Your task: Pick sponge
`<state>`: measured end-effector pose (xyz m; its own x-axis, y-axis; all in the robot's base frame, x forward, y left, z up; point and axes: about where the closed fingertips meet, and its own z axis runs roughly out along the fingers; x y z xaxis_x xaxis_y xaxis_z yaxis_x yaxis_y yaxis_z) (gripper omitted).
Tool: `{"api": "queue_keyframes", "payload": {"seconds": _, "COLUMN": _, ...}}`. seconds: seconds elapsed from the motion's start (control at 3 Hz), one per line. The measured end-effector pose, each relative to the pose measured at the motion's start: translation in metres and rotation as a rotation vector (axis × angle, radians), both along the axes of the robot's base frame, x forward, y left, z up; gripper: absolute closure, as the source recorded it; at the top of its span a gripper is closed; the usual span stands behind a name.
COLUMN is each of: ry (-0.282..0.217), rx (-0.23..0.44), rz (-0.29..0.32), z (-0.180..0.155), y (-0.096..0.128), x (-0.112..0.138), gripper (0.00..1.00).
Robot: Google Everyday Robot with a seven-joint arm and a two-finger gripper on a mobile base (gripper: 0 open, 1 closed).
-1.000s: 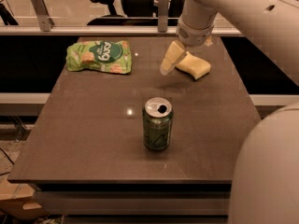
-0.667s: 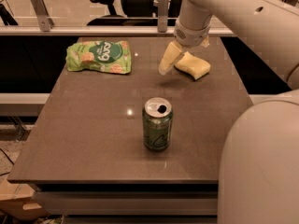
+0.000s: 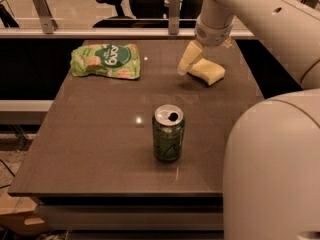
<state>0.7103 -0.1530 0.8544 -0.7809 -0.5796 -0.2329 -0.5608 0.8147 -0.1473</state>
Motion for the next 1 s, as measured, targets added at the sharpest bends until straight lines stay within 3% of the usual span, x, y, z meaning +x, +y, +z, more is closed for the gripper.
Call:
{"api": "queue_keyframes", "payload": {"seconds": 0.67, "ry": 0.015, "rx": 0.001, "rz": -0.021, "z": -0.004, "y": -0.02, "x": 0.011, "gripper": 0.0}}
{"api": "queue_keyframes", "payload": {"seconds": 1.0, "ry": 0.068, "rx": 0.023, "rz": 0.003, "z": -0.02, "y": -0.014, "x": 0.006, "gripper": 0.0}}
